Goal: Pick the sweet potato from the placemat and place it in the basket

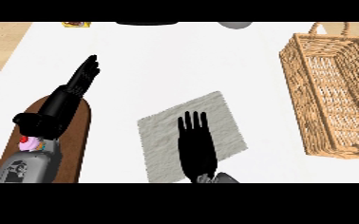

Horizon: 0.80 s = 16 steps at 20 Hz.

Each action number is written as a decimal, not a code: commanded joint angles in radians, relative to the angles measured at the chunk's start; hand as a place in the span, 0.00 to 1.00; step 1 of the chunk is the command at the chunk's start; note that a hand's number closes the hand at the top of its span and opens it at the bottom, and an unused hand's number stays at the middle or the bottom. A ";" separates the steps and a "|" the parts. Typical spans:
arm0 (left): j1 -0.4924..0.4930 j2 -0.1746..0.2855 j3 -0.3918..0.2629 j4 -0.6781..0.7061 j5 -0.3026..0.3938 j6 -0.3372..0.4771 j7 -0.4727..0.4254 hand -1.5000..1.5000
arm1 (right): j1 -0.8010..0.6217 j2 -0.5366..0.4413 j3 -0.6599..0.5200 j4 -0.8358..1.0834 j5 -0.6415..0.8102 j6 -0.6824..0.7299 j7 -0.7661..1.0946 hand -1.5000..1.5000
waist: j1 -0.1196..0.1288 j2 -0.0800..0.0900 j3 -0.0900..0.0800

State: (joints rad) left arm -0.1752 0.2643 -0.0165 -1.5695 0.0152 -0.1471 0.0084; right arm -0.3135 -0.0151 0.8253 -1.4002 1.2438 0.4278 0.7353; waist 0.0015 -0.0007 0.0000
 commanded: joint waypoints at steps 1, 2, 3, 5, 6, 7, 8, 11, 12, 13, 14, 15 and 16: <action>-0.031 -0.014 0.016 0.012 -0.017 -0.011 0.017 0.50 | -0.019 0.014 0.008 0.048 -0.039 0.002 0.024 0.00 | 0.002 0.001 0.000; 0.007 -0.045 -0.008 0.005 -0.042 0.017 -0.018 0.50 | 0.014 0.005 -0.041 0.072 0.011 -0.008 -0.048 0.00 | 0.000 0.001 0.000; 0.011 0.007 0.024 -0.008 -0.001 -0.041 0.000 0.50 | -0.044 0.015 -0.033 0.191 -0.033 -0.083 -0.065 0.00 | 0.006 0.002 0.000; -0.016 0.015 0.044 0.035 -0.002 -0.046 -0.013 0.50 | -0.016 -0.026 -0.038 0.106 -0.030 0.035 -0.089 1.00 | 0.000 0.001 0.000; 0.019 -0.058 -0.021 -0.018 -0.039 0.011 0.005 0.50 | -0.006 -0.026 -0.023 0.076 -0.025 0.086 -0.063 1.00 | 0.000 0.000 0.000; -0.015 -0.011 0.038 0.031 -0.010 -0.029 -0.004 0.50 | -0.067 0.015 -0.056 0.167 -0.012 0.053 -0.085 1.00 | 0.002 0.001 0.000; 0.036 -0.015 0.021 -0.026 -0.019 -0.039 -0.030 0.50 | 0.011 -0.008 -0.013 0.117 0.004 0.025 -0.097 1.00 | 0.002 0.000 0.000; 0.038 0.007 0.047 -0.033 -0.020 -0.048 -0.009 0.50 | -0.043 0.015 0.021 0.170 -0.013 0.010 -0.046 1.00 | 0.007 0.001 0.000; 0.000 -0.028 0.034 -0.015 -0.017 -0.036 0.023 0.50 | -0.008 0.015 0.011 0.092 0.033 0.072 -0.055 1.00 | 0.000 0.000 0.000; 0.024 -0.028 0.018 -0.057 -0.031 -0.023 0.032 0.50 | -0.006 0.008 0.063 0.137 0.049 0.043 -0.086 1.00 | 0.004 0.000 0.000; 0.078 -0.045 -0.001 -0.063 -0.052 -0.015 -0.013 0.50 | -0.006 -0.062 0.048 0.124 0.037 0.029 -0.148 1.00 | 0.005 0.000 0.000; 0.014 -0.038 0.012 -0.028 -0.040 -0.023 0.030 0.50 | -0.033 -0.009 0.064 0.144 0.057 0.058 -0.125 1.00 | 0.002 0.001 0.000; 0.034 -0.028 0.029 -0.042 -0.016 -0.043 0.016 0.50 | -0.034 -0.002 0.071 0.161 0.071 0.046 -0.131 1.00 | 0.004 0.001 0.000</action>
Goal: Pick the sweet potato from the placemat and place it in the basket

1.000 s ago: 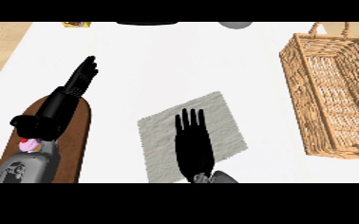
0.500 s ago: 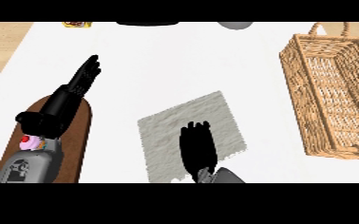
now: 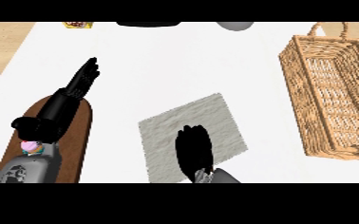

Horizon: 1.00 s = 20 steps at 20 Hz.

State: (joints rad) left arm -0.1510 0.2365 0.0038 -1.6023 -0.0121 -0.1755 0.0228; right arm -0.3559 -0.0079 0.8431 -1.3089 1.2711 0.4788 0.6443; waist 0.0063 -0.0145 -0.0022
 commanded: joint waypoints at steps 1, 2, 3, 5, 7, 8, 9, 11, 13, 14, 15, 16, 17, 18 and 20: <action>-0.028 0.029 0.038 0.011 0.023 -0.037 -0.002 0.50 | -0.003 -0.014 0.054 0.058 0.054 -0.027 -0.068 1.00 | -0.003 0.015 0.002; -0.019 -0.018 0.002 -0.030 0.013 -0.002 0.066 0.50 | -0.016 -0.049 0.034 0.072 0.067 -0.076 -0.102 1.00 | -0.002 0.014 0.003; 0.018 -0.046 -0.030 -0.010 -0.048 0.027 -0.023 0.50 | 0.005 -0.003 0.067 0.067 0.093 -0.069 -0.066 1.00 | -0.003 0.014 0.002; -0.017 -0.005 0.037 -0.018 0.009 0.000 0.035 0.50 | 0.095 -0.134 0.041 -0.125 0.070 -0.107 -0.110 1.00 | -0.010 0.013 0.002; 0.026 0.013 0.033 -0.033 -0.001 -0.006 0.006 0.50 | 0.251 -0.219 0.034 -0.263 0.003 -0.253 -0.135 1.00 | -0.028 0.008 0.003; -0.023 0.011 0.044 0.010 0.003 0.000 0.022 0.50 | 0.292 -0.261 0.012 -0.333 -0.036 -0.293 -0.170 1.00 | -0.062 0.008 0.004; 0.019 -0.003 0.033 -0.010 -0.001 0.008 0.019 0.50 | 0.339 -0.303 -0.024 -0.393 -0.082 -0.322 -0.200 1.00 | -0.067 0.004 0.005; 0.047 0.003 0.030 -0.038 -0.004 0.002 0.005 0.50 | 0.433 -0.355 -0.077 -0.468 -0.162 -0.405 -0.255 1.00 | -0.063 0.003 0.005; 0.034 -0.001 0.035 -0.017 -0.016 0.019 0.010 0.50 | 0.532 -0.420 -0.078 -0.573 -0.216 -0.467 -0.316 1.00 | -0.071 0.005 0.005; 0.054 0.021 0.064 -0.026 0.014 -0.002 0.007 0.50 | 0.573 -0.437 -0.100 -0.632 -0.260 -0.484 -0.331 1.00 | -0.067 0.003 0.004; 0.039 0.000 0.045 0.003 -0.002 0.006 -0.012 0.50 | 0.618 -0.433 -0.089 -0.680 -0.304 -0.491 -0.351 1.00 | -0.074 0.007 0.003; 0.070 -0.010 0.018 -0.028 -0.013 0.005 -0.007 0.50 | 0.656 -0.463 -0.123 -0.704 -0.368 -0.512 -0.392 1.00 | -0.062 0.007 0.005; 0.045 0.004 0.044 -0.041 0.006 0.005 0.017 0.50 | 0.702 -0.447 -0.106 -0.755 -0.382 -0.546 -0.391 1.00 | -0.061 0.005 0.005; 0.068 0.007 0.045 -0.029 0.001 -0.001 -0.016 0.50 | 0.719 -0.487 -0.150 -0.826 -0.443 -0.548 -0.426 1.00 | -0.062 0.005 0.004; 0.034 -0.020 0.030 -0.032 -0.014 0.030 0.010 0.50 | 0.769 -0.458 -0.142 -0.918 -0.508 -0.609 -0.467 1.00 | -0.076 0.005 0.006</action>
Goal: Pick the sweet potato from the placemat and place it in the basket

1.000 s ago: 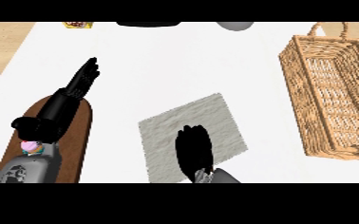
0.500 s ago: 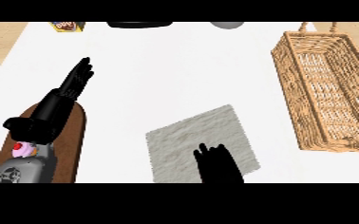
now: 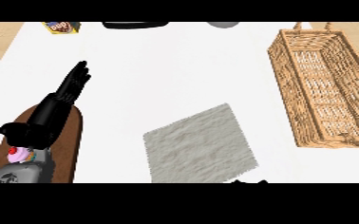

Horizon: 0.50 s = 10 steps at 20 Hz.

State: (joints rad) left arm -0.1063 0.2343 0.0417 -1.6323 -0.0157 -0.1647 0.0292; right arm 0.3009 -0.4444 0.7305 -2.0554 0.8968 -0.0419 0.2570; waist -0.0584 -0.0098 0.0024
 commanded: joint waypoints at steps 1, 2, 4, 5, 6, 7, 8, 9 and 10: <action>-0.014 0.005 0.021 0.010 0.004 0.010 0.010 0.50 | 0.139 -0.035 -0.038 -0.233 -0.154 -0.115 -0.104 1.00 | -0.011 -0.001 0.001; 0.003 0.006 0.006 -0.009 0.021 -0.019 0.015 0.50 | 0.155 -0.048 -0.063 -0.272 -0.192 -0.134 -0.133 1.00 | 0.006 -0.001 0.001; 0.010 0.004 0.008 -0.012 -0.005 0.005 0.002 0.50 | 0.231 -0.074 -0.073 -0.400 -0.225 -0.165 -0.149 1.00 | 0.002 -0.003 0.000; -0.004 0.024 0.022 -0.007 0.013 -0.017 0.014 0.50 | 0.264 -0.102 -0.094 -0.474 -0.254 -0.161 -0.150 1.00 | 0.001 -0.002 0.000; 0.017 -0.012 -0.005 -0.006 -0.008 0.006 -0.010 0.50 | 0.307 -0.118 -0.083 -0.549 -0.247 -0.157 -0.130 1.00 | -0.002 -0.004 -0.002; 0.002 0.008 0.015 0.010 -0.004 -0.003 -0.024 0.50 | 0.323 -0.150 -0.151 -0.540 -0.313 -0.166 -0.159 1.00 | 0.005 0.002 -0.001; -0.003 0.005 0.019 -0.002 0.009 -0.003 0.005 0.50 | 0.351 -0.139 -0.136 -0.558 -0.297 -0.190 -0.161 1.00 | 0.005 0.000 -0.001; -0.013 0.008 0.008 -0.014 0.007 -0.009 0.021 0.50 | 0.358 -0.146 -0.158 -0.569 -0.317 -0.191 -0.164 1.00 | 0.011 0.001 -0.001; -0.033 -0.004 0.003 0.022 -0.027 0.020 0.001 0.50 | 0.353 -0.168 -0.205 -0.587 -0.354 -0.172 -0.152 1.00 | 0.006 0.006 -0.002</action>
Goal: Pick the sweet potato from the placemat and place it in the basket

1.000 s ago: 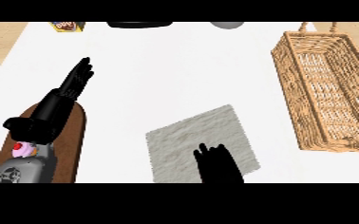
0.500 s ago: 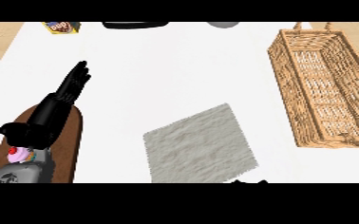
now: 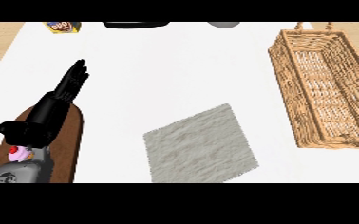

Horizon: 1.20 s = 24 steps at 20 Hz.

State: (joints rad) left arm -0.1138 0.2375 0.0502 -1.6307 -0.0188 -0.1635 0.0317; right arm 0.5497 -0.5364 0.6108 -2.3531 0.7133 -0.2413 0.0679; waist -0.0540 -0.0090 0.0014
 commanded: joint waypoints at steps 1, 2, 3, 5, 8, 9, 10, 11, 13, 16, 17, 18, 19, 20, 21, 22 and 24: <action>0.001 0.023 0.025 0.022 0.035 -0.041 -0.020 0.50 | 0.149 -0.081 -0.083 -0.274 -0.153 -0.008 0.005 1.00 | 0.008 0.002 -0.001; -0.024 -0.007 -0.007 0.036 -0.001 -0.010 -0.016 0.50 | 0.123 -0.065 -0.110 -0.292 -0.179 0.007 0.047 1.00 | 0.009 0.007 -0.002; 0.011 -0.018 -0.019 0.019 -0.015 0.000 -0.029 0.50 | 0.152 -0.091 -0.137 -0.310 -0.180 0.012 0.055 1.00 | 0.011 0.005 -0.002; 0.013 -0.014 -0.013 0.028 -0.017 0.000 -0.042 0.50 | 0.151 -0.104 -0.208 -0.317 -0.198 0.003 0.055 1.00 | 0.009 0.005 -0.003; -0.010 -0.005 -0.005 0.022 0.000 -0.016 -0.025 0.50 | 0.172 -0.116 -0.288 -0.320 -0.196 -0.013 0.066 1.00 | 0.011 0.004 -0.003; -0.035 -0.016 -0.015 0.002 0.000 -0.005 0.008 0.50 | 0.116 -0.103 -0.304 -0.326 -0.206 0.021 0.135 1.00 | 0.028 0.008 -0.004; -0.019 -0.020 -0.024 0.007 -0.009 -0.004 0.016 0.50 | 0.103 -0.078 -0.329 -0.288 -0.238 -0.016 0.102 1.00 | 0.027 0.007 -0.002; -0.012 0.016 0.007 -0.013 0.022 -0.037 0.001 0.50 | 0.100 -0.083 -0.340 -0.303 -0.245 0.000 0.126 1.00 | 0.034 0.005 -0.003; -0.048 -0.009 -0.023 0.015 0.003 -0.028 0.012 0.50 | 0.010 -0.058 -0.374 -0.271 -0.269 0.016 0.176 1.00 | 0.041 0.012 -0.004; -0.065 0.006 -0.010 0.018 0.000 -0.030 0.010 0.50 | -0.111 -0.021 -0.443 -0.223 -0.289 0.024 0.264 1.00 | 0.053 0.015 -0.004; -0.036 -0.017 -0.035 0.011 -0.012 -0.024 -0.012 0.50 | -0.182 -0.014 -0.466 -0.195 -0.288 0.045 0.323 1.00 | 0.070 0.017 -0.005; -0.062 -0.045 -0.049 0.013 -0.026 0.006 0.011 0.50 | -0.182 -0.019 -0.502 -0.191 -0.326 0.052 0.322 1.00 | 0.052 0.014 -0.003; -0.052 -0.027 -0.043 -0.016 -0.005 -0.018 0.037 0.50 | -0.245 -0.005 -0.531 -0.156 -0.330 0.055 0.361 1.00 | 0.068 0.013 -0.003; -0.043 -0.028 -0.049 0.008 -0.038 -0.001 0.010 0.50 | -0.266 0.001 -0.570 -0.136 -0.364 0.052 0.365 1.00 | 0.059 0.013 -0.003; -0.061 -0.011 -0.017 0.014 0.006 -0.027 0.019 0.50 | -0.309 0.020 -0.586 -0.108 -0.373 0.042 0.376 1.00 | 0.060 0.012 -0.003; -0.067 -0.010 -0.019 0.036 0.006 -0.036 0.005 0.50 | -0.385 0.020 -0.602 -0.092 -0.379 0.063 0.441 1.00 | 0.068 0.016 -0.004; -0.065 -0.018 -0.031 0.011 -0.016 -0.017 0.016 0.50 | -0.491 0.009 -0.686 -0.024 -0.450 0.079 0.492 1.00 | 0.073 0.014 -0.003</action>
State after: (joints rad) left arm -0.1669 0.2224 0.0226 -1.6183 -0.0264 -0.1853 0.0441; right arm 0.1957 -0.5331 0.0415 -2.3327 0.4636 -0.2078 0.4205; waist 0.0094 0.0041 -0.0018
